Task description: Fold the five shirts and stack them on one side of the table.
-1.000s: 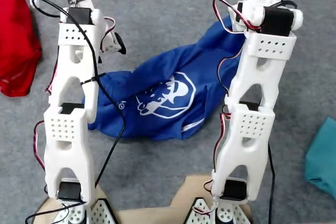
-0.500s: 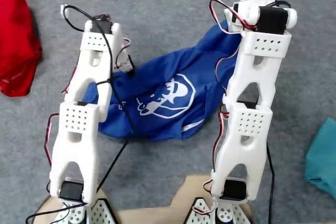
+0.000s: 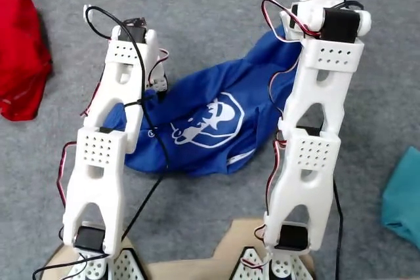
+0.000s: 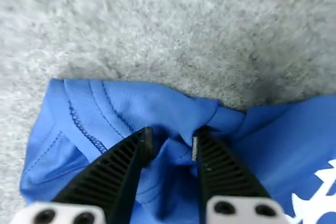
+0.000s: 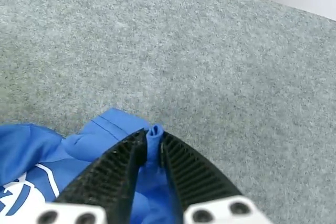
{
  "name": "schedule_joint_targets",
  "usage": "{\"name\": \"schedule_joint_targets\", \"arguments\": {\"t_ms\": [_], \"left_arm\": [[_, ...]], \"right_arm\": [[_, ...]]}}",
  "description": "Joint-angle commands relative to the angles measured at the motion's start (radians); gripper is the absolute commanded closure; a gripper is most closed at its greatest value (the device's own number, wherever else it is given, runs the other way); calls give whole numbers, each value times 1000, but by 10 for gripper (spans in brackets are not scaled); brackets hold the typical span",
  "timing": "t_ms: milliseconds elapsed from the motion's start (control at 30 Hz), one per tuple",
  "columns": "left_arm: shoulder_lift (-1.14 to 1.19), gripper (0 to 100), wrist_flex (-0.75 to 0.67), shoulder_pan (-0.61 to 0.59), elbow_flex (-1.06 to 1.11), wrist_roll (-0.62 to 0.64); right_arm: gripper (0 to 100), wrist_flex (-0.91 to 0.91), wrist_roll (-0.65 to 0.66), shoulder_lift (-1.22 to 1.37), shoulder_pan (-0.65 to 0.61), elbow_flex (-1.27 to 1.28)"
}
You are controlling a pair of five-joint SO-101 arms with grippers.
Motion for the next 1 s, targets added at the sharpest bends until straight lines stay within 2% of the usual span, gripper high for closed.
{"name": "schedule_joint_targets", "arguments": {"t_ms": [0,167,267,400,700,967], "left_arm": [[-102,864,14,-2,-9,-6],[-145,876,14,-2,-9,-6],[-142,950,14,2,-9,-12],[-137,953,14,8,43,-92],[-147,771,14,-11,133,-92],[-137,760,14,-11,152,-94]], "right_arm": [[993,-6,11,-2,-13,-41],[993,-6,11,-2,-13,-41],[993,-5,11,-2,-13,-41],[993,-5,11,-2,-13,-41],[993,-3,11,-2,-13,-41],[993,-2,11,-4,-13,-41]]}}
